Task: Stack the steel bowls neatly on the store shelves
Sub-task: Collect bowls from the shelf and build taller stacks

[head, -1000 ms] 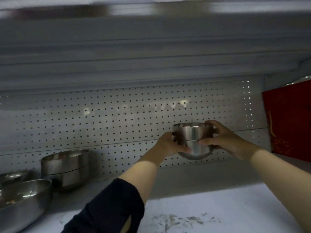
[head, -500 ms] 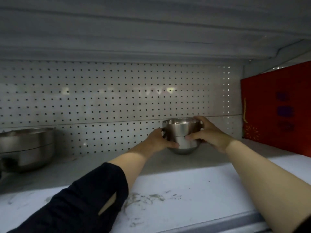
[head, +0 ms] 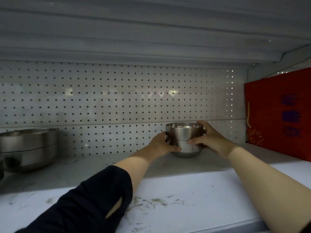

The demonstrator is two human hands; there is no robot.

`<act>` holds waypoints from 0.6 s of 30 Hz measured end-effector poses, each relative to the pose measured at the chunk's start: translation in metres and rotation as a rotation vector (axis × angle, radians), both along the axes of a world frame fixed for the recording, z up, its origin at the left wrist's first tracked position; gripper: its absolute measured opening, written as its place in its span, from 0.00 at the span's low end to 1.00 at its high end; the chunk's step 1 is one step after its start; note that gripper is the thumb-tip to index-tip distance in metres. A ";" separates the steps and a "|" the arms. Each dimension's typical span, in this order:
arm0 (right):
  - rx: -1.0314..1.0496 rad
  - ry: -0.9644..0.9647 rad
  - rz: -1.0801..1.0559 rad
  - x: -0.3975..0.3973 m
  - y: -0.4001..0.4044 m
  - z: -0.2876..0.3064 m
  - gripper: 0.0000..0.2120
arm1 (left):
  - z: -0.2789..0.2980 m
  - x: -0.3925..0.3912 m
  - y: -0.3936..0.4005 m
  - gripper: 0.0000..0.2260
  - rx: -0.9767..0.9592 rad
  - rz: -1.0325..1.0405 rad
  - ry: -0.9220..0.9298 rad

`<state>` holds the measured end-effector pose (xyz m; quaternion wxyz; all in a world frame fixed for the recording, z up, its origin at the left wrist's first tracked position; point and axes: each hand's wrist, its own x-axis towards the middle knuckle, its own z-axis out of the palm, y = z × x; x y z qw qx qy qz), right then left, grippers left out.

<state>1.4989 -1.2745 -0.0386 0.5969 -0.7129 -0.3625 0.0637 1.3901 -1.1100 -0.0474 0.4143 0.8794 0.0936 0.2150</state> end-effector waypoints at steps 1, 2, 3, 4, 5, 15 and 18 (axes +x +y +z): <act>0.000 0.003 -0.001 0.000 0.000 0.000 0.44 | 0.000 0.000 0.000 0.33 -0.002 -0.001 -0.002; -0.004 0.006 0.002 0.000 0.000 -0.001 0.45 | 0.000 0.000 0.001 0.33 -0.002 -0.003 -0.002; -0.007 0.008 0.006 0.000 0.000 -0.001 0.45 | 0.000 0.001 0.001 0.33 0.000 -0.003 -0.001; -0.009 0.012 0.008 0.000 0.001 -0.002 0.46 | -0.001 0.001 0.002 0.33 0.002 -0.001 -0.001; -0.010 0.020 0.008 0.001 0.001 -0.002 0.48 | -0.001 0.001 0.002 0.33 0.004 0.002 -0.001; 0.012 0.025 -0.034 0.003 0.001 -0.002 0.49 | -0.008 0.012 -0.006 0.30 0.069 0.082 -0.015; -0.017 -0.018 -0.048 0.002 0.003 0.000 0.47 | -0.003 0.007 -0.007 0.28 0.088 0.086 0.004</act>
